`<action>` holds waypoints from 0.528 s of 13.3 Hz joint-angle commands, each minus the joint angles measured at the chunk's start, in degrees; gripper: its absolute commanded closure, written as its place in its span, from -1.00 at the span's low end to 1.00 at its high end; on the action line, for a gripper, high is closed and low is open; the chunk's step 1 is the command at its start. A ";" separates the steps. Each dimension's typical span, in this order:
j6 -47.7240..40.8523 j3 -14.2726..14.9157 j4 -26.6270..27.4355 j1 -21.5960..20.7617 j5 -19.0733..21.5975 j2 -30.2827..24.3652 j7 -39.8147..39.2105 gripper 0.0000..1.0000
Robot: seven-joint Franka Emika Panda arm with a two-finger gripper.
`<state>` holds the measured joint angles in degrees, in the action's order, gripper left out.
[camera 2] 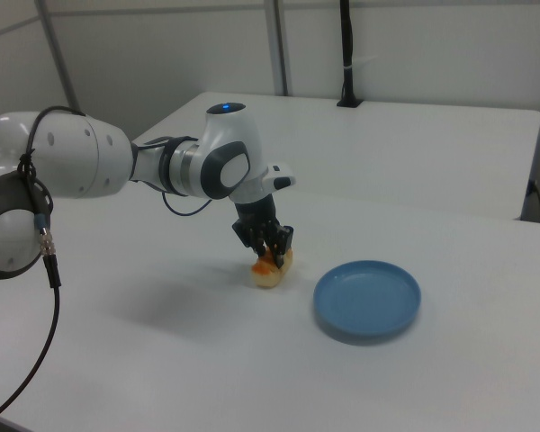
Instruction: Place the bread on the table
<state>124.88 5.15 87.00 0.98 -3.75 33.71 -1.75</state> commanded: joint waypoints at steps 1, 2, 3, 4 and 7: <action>-2.18 -0.14 0.10 -1.06 -0.21 -1.80 2.88 0.24; -2.71 -0.23 0.10 -1.15 -0.12 -1.98 3.41 0.24; -2.71 -0.32 0.10 -1.24 -0.12 -2.07 3.94 0.24; -2.71 -0.32 0.10 -1.59 -0.20 -2.07 4.47 0.24; -2.63 -0.32 0.10 -1.86 -0.56 -1.98 5.88 0.23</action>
<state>124.01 4.61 86.36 -0.15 -3.75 33.17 2.05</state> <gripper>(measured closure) 0.617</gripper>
